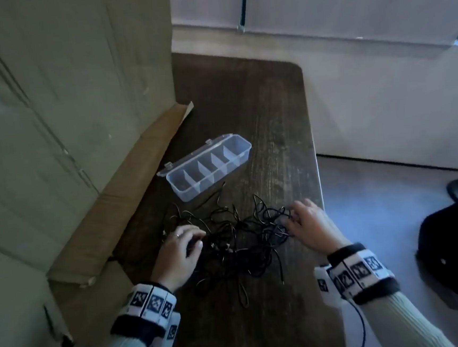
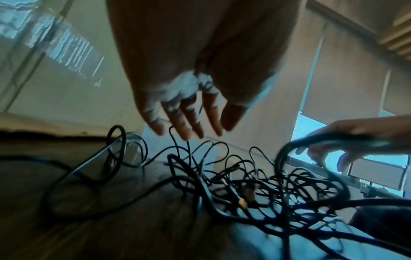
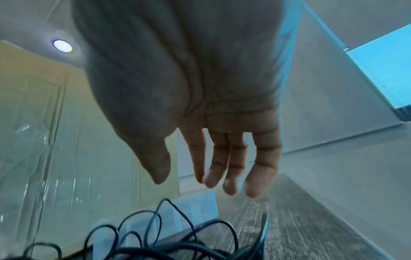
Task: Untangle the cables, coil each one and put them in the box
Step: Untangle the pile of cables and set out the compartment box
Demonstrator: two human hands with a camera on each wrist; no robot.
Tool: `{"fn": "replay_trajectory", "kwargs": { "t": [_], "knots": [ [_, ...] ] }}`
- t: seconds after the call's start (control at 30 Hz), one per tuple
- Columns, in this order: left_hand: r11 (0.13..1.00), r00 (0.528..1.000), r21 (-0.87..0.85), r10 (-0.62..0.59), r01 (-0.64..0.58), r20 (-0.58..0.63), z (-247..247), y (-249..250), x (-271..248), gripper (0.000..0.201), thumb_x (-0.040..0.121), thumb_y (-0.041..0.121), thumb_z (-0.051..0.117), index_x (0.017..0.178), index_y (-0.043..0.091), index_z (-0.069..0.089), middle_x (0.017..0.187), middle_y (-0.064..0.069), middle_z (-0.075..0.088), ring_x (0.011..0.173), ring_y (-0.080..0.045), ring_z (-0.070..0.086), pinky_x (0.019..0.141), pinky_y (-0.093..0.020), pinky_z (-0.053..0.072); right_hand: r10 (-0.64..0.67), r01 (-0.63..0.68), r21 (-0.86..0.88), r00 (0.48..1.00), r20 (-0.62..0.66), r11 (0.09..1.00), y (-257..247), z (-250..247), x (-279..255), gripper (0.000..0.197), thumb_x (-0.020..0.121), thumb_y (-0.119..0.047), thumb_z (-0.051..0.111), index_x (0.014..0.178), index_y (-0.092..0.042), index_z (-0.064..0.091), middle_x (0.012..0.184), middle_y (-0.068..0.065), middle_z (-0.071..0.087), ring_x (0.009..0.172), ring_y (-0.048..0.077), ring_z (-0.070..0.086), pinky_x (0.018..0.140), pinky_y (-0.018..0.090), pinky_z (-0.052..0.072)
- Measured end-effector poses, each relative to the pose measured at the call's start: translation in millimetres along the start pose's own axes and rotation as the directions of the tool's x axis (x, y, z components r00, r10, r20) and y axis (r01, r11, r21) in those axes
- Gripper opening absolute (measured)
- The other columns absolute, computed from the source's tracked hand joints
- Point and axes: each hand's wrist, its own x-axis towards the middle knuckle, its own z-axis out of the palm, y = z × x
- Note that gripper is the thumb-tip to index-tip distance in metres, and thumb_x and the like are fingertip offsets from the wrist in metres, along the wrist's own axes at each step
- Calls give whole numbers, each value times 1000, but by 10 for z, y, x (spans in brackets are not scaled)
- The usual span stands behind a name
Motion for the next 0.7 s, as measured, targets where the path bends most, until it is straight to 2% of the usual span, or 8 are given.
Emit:
{"fn": "replay_trajectory", "kwargs": {
  "t": [0.1, 0.2, 0.27, 0.3, 0.37, 0.43, 0.57, 0.7],
  "knots": [
    [990, 998, 139, -9, -1, 69, -25, -92, 224, 23, 92, 25, 58, 114, 20, 64, 126, 6, 51, 118, -14, 50, 100, -32, 41, 110, -88, -104, 969, 222, 991, -9, 45, 333, 77, 83, -70, 52, 145, -28, 35, 139, 16, 33, 131, 36, 36, 107, 48, 39],
    [978, 954, 209, -81, 20, 289, 2, -148, 367, 33, 94, 38, 54, 121, 21, 59, 130, 5, 48, 117, -13, 50, 98, -24, 39, 134, -45, -194, 868, 477, 980, -34, 236, 571, 99, 67, -85, 53, 149, -38, 23, 151, 15, 23, 135, 38, 36, 110, 47, 36],
    [952, 910, 305, -108, -21, 401, 24, -180, 421, 42, 93, 45, 52, 128, 22, 55, 134, 3, 46, 119, -13, 48, 101, -25, 38, 53, 22, -132, 841, 538, 991, -70, 301, 634, 84, 73, -76, 60, 142, -32, 40, 144, 6, 43, 125, 26, 49, 99, 33, 44],
    [939, 897, 343, -129, -26, 422, 13, -168, 461, 44, 93, 47, 51, 130, 22, 53, 135, 2, 45, 120, -14, 48, 102, -28, 39, 10, 47, -89, 830, 557, 995, -113, 294, 652, 66, 77, -66, 64, 131, -29, 52, 130, -1, 56, 112, 19, 56, 87, 24, 47],
    [900, 877, 433, -163, -56, 452, -18, -92, 516, 45, 94, 48, 48, 131, 23, 52, 133, 0, 47, 118, -17, 49, 101, -33, 40, -49, 85, -35, 807, 588, 996, -193, 256, 665, 28, 81, -48, 71, 99, -28, 63, 94, -11, 62, 88, 12, 58, 68, 21, 46],
    [848, 860, 518, -174, -117, 480, -38, 6, 557, 44, 94, 49, 47, 127, 20, 55, 129, -1, 53, 115, -19, 52, 98, -34, 42, -126, 199, -73, 823, 553, 977, -242, 215, 630, 13, 80, -32, 74, 77, -26, 63, 76, -8, 63, 73, 13, 58, 63, 27, 47],
    [781, 843, 589, -163, -207, 512, -99, 220, 501, 45, 95, 48, 46, 121, 15, 62, 119, 0, 63, 106, -17, 58, 93, -35, 47, -306, 353, -118, 905, 297, 928, -358, 61, 411, 4, 78, -8, 66, 79, -10, 69, 71, 6, 67, 61, 12, 57, 63, 31, 52],
    [801, 898, 521, 48, -296, 437, -155, 474, 359, 51, 94, 52, 46, 119, 11, 63, 119, -5, 65, 105, -19, 60, 93, -34, 47, -312, 326, 201, 945, -99, 924, -468, -281, 37, 9, 85, -7, 68, 80, -14, 70, 75, 2, 68, 61, 9, 56, 60, 21, 46]
  ]
}}
